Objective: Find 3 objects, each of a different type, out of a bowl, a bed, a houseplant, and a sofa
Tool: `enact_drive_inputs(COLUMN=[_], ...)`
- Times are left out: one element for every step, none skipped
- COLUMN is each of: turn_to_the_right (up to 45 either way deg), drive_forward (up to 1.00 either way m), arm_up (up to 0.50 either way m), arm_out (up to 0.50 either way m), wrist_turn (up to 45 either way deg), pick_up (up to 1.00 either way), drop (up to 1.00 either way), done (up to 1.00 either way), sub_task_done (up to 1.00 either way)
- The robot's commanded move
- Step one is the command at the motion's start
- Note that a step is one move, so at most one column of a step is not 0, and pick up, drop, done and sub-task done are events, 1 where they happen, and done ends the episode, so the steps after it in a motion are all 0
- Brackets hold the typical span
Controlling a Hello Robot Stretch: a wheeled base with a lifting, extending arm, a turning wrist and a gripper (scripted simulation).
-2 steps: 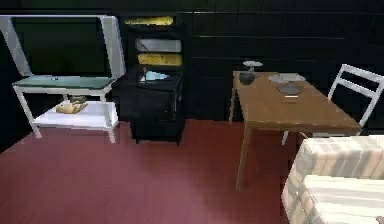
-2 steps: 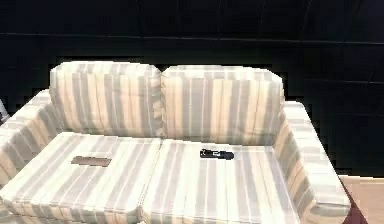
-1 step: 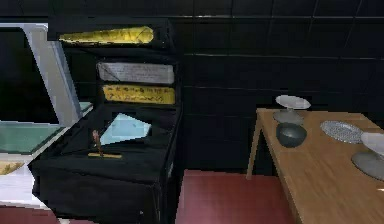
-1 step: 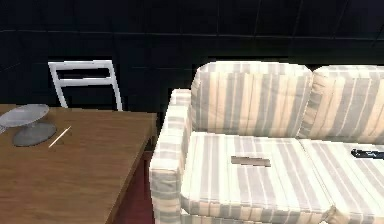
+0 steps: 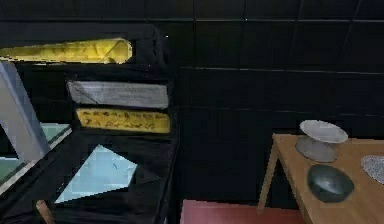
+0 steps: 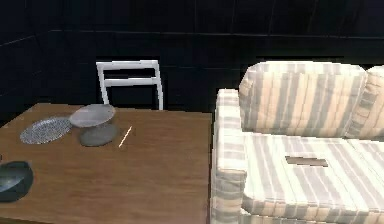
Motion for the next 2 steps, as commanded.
enact_drive_inputs(turn_to_the_right=[39.0,0.0], drive_forward=[0.0,0.0], arm_up=[0.0,0.0], arm_out=[0.0,0.0], wrist_turn=[0.0,0.0], pick_up=[0.0,0.0], drop=[0.0,0.0], done=[0.0,1.0], sub_task_done=[0.0,0.0])
